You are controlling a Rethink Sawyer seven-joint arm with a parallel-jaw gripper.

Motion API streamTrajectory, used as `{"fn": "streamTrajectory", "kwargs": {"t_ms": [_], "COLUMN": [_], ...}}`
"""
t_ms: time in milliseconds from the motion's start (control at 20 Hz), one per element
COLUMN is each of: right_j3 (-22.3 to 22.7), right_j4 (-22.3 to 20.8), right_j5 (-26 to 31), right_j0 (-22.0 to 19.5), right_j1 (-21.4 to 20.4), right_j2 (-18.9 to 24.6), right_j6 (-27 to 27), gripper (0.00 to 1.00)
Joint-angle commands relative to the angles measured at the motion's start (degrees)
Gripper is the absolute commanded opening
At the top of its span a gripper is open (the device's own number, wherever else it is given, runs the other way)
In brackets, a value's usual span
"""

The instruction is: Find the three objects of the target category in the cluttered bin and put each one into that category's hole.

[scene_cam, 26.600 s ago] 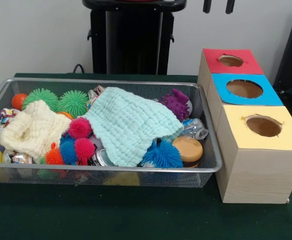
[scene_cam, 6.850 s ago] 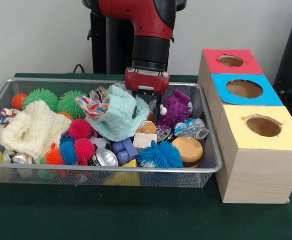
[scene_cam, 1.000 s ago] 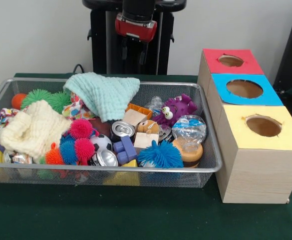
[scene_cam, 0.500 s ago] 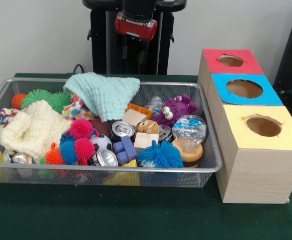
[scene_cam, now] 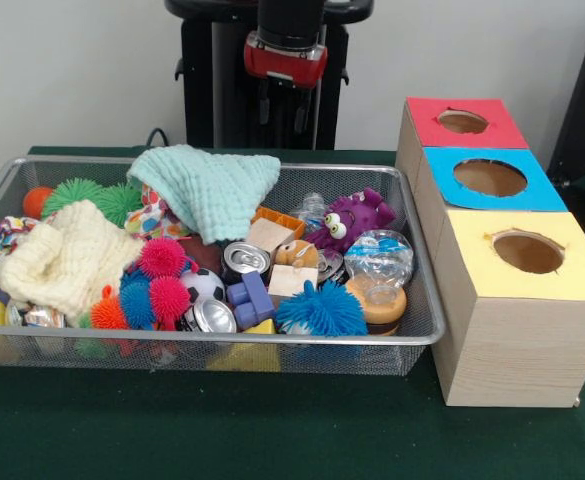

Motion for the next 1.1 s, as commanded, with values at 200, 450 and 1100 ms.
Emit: {"fn": "streamTrajectory", "kwargs": {"t_ms": [200, 450, 1100], "right_j3": [-10.6, -12.7, -16.9], "right_j4": [5.8, 7.0, 10.5], "right_j5": [2.6, 2.4, 3.5], "right_j0": [1.5, 3.0, 5.9], "right_j1": [4.3, 4.7, 5.3], "right_j2": [6.8, 5.5, 4.2], "right_j6": [11.8, 11.1, 10.7], "gripper": [1.00, 1.00, 1.00]}}
